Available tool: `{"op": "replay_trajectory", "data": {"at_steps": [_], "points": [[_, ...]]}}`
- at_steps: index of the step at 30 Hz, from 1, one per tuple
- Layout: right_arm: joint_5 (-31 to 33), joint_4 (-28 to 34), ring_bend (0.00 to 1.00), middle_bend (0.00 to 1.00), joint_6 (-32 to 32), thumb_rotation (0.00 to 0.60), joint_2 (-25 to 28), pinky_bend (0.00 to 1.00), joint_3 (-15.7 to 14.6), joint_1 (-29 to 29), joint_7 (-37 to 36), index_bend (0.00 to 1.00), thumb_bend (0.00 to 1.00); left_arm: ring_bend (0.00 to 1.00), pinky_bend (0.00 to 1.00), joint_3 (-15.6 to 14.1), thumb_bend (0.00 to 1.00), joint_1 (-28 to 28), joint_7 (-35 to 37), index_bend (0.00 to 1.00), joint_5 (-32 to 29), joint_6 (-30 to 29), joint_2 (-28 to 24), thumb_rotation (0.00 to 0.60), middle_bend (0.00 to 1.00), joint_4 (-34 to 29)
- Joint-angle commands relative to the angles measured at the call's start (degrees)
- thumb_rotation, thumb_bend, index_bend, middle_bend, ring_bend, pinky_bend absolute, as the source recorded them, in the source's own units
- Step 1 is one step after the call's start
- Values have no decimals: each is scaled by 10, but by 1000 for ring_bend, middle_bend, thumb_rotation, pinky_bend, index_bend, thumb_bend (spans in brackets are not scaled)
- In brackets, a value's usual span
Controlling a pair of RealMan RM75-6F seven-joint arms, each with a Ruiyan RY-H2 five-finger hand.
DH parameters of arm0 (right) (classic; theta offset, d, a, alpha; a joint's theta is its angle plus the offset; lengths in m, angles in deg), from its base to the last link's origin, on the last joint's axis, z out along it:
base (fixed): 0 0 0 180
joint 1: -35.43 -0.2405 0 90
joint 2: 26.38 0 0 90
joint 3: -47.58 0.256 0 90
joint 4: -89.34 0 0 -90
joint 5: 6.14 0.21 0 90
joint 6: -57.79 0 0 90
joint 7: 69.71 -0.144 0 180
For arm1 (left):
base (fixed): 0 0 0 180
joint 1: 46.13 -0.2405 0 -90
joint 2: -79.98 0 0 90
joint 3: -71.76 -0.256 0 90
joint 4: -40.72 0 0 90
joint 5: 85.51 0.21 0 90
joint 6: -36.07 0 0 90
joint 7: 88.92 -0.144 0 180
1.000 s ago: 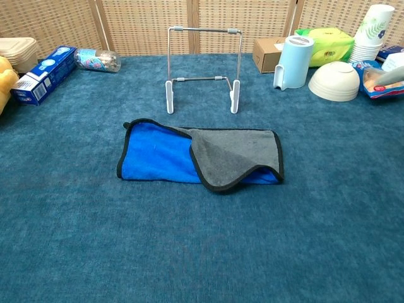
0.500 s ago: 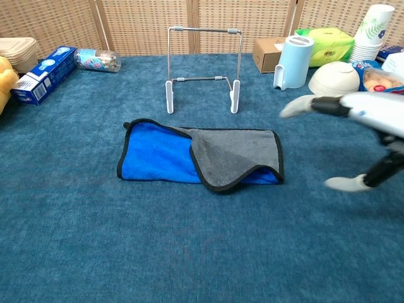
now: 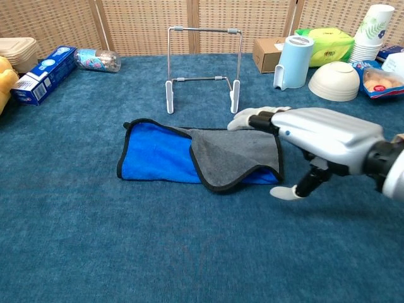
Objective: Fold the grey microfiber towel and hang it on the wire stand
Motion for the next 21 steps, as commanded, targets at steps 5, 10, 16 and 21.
{"op": "replay_trajectory", "data": {"at_steps": [5,10,16,21], "points": [[-1,-45,0,51,-5,600,-40,0,-1,-18,8,88,238,0,0,5,344,-4,3,283,-1,2,0,600,119,-2],[-8,-70,0,39,-9,600,-62,0,-5,-25,4,70,237,0,0,7,344,-6,7,282,-3,5,0,600,117,-3],[-19,-106,0,29,-9,600,-90,0,-5,-41,-1,63,236,0,0,10,344,-9,14,281,-4,9,-3,600,115,-4],[-18,-131,0,29,-5,600,-106,0,0,-53,-9,58,238,0,0,11,343,-12,19,281,-5,12,-3,600,114,-2]]}}
